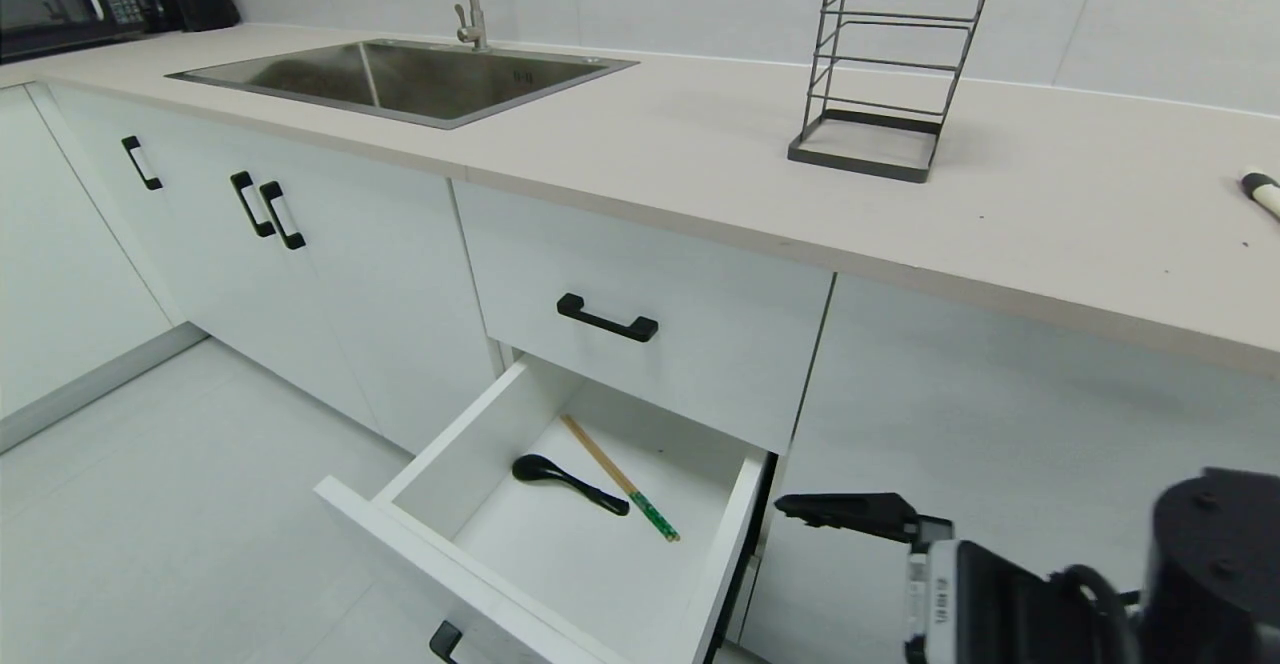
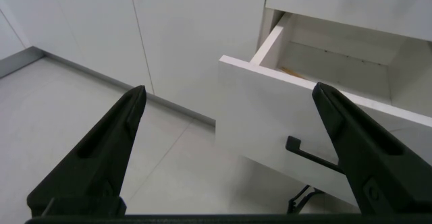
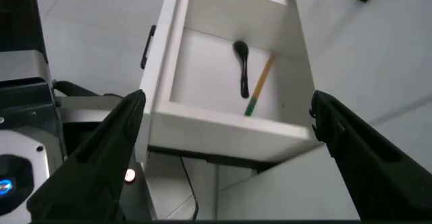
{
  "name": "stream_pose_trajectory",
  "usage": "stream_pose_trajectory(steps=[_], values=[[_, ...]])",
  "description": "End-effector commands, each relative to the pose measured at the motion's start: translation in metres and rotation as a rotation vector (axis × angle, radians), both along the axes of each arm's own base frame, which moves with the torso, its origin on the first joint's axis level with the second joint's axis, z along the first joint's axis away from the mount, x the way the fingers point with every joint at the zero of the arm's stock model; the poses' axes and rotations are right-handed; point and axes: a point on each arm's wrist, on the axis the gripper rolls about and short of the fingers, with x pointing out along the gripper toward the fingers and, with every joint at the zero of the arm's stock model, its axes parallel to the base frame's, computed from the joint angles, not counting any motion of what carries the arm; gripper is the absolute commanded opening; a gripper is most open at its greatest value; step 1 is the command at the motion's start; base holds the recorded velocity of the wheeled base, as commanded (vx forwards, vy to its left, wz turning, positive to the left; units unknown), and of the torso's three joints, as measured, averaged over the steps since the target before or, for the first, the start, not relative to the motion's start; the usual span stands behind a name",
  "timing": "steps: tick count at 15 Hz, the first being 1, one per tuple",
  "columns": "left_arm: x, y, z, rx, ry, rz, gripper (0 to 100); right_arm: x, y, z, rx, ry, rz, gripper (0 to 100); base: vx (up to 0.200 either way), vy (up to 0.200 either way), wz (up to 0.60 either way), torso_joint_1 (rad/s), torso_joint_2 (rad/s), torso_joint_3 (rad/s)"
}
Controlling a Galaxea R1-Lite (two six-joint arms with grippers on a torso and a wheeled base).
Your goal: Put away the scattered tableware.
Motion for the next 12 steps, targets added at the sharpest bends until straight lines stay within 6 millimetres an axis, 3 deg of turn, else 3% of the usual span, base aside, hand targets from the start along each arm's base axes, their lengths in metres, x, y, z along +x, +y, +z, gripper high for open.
stream_pose_trajectory(steps=[1, 4, 9, 12], values=[[0.0, 0.0, 0.0, 0.0, 0.001, -0.001, 100, -0.024, -0.055, 0.006, 0.067, -0.04, -0.071, 100, 0.0, 0.0, 0.0, 0.0, 0.0, 0.0], [0.0, 0.0, 0.0, 0.0, 0.001, -0.001, 100, -0.049, -0.093, -0.004, 0.165, 0.068, -0.154, 100, 0.0, 0.0, 0.0, 0.0, 0.0, 0.0], [0.0, 0.0, 0.0, 0.0, 0.001, -0.001, 100, -0.077, -0.133, -0.002, 0.37, 0.116, -0.271, 100, 0.0, 0.0, 0.0, 0.0, 0.0, 0.0], [0.0, 0.0, 0.0, 0.003, 0.001, -0.004, 100, -0.093, -0.152, -0.012, 0.408, 0.1, -0.36, 100, 0.0, 0.0, 0.0, 0.0, 0.0, 0.0]])
